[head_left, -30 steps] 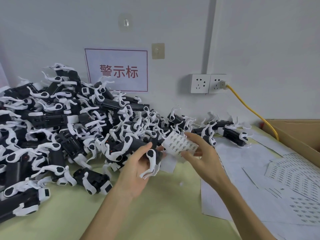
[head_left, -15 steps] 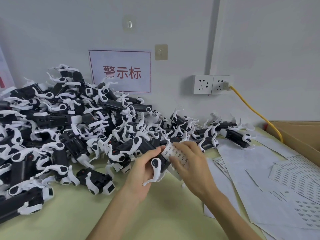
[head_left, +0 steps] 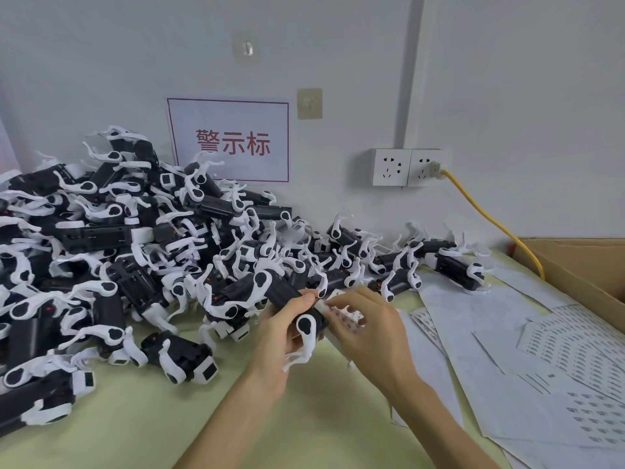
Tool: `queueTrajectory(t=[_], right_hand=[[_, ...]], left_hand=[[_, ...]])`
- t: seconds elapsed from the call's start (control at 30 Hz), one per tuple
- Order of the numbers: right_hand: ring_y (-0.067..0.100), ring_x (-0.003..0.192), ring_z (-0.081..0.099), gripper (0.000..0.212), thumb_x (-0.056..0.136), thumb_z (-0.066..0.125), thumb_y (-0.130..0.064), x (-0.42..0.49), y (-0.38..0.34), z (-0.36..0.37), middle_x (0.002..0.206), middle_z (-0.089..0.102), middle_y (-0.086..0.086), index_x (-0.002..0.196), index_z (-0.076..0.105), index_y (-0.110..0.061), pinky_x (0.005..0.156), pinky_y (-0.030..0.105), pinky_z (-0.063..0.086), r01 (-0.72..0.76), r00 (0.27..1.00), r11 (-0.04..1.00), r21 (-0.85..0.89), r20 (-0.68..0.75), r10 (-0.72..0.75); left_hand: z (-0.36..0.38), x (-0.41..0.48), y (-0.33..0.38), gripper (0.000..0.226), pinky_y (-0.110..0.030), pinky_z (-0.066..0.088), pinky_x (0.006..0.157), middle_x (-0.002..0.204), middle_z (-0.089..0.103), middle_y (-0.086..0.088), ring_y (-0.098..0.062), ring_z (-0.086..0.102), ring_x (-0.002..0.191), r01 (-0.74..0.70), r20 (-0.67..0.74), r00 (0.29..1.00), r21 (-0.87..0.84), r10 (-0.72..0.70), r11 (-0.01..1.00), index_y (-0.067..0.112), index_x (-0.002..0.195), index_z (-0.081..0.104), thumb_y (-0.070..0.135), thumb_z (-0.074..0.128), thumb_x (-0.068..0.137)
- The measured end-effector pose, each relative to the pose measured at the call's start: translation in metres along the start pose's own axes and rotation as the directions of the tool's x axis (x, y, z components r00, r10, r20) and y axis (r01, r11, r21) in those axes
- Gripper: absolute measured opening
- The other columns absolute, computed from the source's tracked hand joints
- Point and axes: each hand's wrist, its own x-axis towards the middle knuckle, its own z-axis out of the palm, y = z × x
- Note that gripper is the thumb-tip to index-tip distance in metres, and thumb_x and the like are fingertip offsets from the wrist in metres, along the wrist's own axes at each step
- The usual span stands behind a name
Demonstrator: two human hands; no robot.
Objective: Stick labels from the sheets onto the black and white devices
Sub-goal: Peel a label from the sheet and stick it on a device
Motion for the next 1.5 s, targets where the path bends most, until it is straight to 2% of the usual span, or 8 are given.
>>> queueTrajectory(t=[0.1,0.27,0.5,0.7,0.83,1.1,1.3,1.5], right_hand=[[0.008,0.08,0.06,0.025,0.081,0.06,-0.053,0.0,-0.005,0.0,0.078,0.063,-0.017,0.078,0.071,-0.031,0.062,0.026,0.048,0.012,0.999,1.0,0.024,-0.038,-0.011],[0.011,0.068,0.061,0.024,0.087,0.079,-0.031,0.0,-0.001,0.001,0.068,0.062,-0.012,0.068,0.064,-0.025,0.058,0.029,0.048,0.021,1.0,0.999,0.032,-0.009,-0.021],[0.011,0.071,0.063,0.021,0.088,0.069,-0.037,0.0,-0.002,-0.002,0.071,0.067,-0.016,0.069,0.069,-0.027,0.061,0.015,0.044,0.01,0.998,0.992,0.122,0.057,-0.017],[0.007,0.07,0.065,0.025,0.089,0.072,-0.023,0.003,0.001,-0.007,0.078,0.07,-0.024,0.074,0.066,-0.043,0.061,0.013,0.046,-0.021,0.995,0.991,0.132,0.097,0.008],[0.007,0.067,0.067,0.016,0.083,0.066,-0.056,0.002,-0.006,-0.006,0.083,0.072,-0.023,0.081,0.071,-0.041,0.06,0.019,0.053,-0.02,0.996,0.982,0.189,0.091,0.003],[0.013,0.06,0.072,0.021,0.092,0.071,-0.013,0.007,0.004,-0.008,0.08,0.073,-0.01,0.079,0.074,-0.029,0.06,0.026,0.056,-0.21,0.978,0.939,0.272,0.08,0.195],[0.016,0.057,0.066,0.013,0.089,0.078,-0.034,0.016,0.007,-0.021,0.074,0.072,-0.01,0.078,0.07,-0.036,0.053,0.021,0.046,-0.197,0.979,0.934,0.298,0.009,0.204],[0.005,0.048,0.046,0.044,0.074,0.073,-0.067,0.015,0.008,-0.026,0.056,0.061,-0.012,0.065,0.068,-0.024,0.05,0.019,0.037,-0.063,0.998,0.962,0.264,-0.001,0.065]], left_hand=[[-0.003,0.002,-0.004,0.053,-0.039,0.051,0.084,0.102,0.074,-0.01,-0.023,0.068,0.091,-0.048,-0.031,0.998,0.122,0.053,0.991,0.016,0.104,0.079,0.034,0.085,0.054],[-0.005,0.005,-0.007,0.052,-0.042,0.055,0.091,0.1,0.078,-0.006,-0.021,0.072,0.095,-0.094,-0.073,0.991,0.19,0.109,0.977,0.023,0.096,0.08,0.047,0.08,0.049],[-0.004,0.003,-0.007,0.043,-0.02,0.054,0.061,0.085,0.077,0.004,-0.01,0.073,0.076,-0.113,-0.082,0.988,0.192,0.13,0.975,0.019,0.1,0.076,0.035,0.078,0.061],[-0.007,0.007,-0.003,0.023,-0.036,0.053,0.084,0.094,0.079,-0.005,-0.02,0.07,0.088,-0.083,-0.041,0.995,0.166,0.091,0.983,0.023,0.081,0.079,0.035,0.08,0.061],[-0.008,0.008,-0.004,0.04,-0.028,0.053,0.074,0.086,0.076,-0.003,-0.016,0.072,0.079,-0.079,-0.071,0.994,0.111,0.087,0.991,0.01,0.098,0.073,0.032,0.078,0.065],[-0.01,0.009,-0.001,0.076,-0.03,0.05,0.073,0.099,0.07,-0.014,-0.024,0.064,0.088,-0.039,-0.052,0.998,0.086,0.043,0.996,-0.003,0.115,0.068,0.041,0.081,0.055],[-0.015,0.008,0.003,0.025,-0.02,0.055,0.063,0.092,0.079,0.007,-0.004,0.074,0.077,-0.16,-0.1,0.978,0.214,0.185,0.963,0.021,0.108,0.074,0.02,0.078,0.083],[-0.021,0.0,0.018,0.047,-0.027,0.058,0.076,0.109,0.077,-0.006,-0.023,0.072,0.101,-0.312,0.158,0.948,0.324,0.275,0.893,0.013,0.103,0.077,0.042,0.075,0.066]])
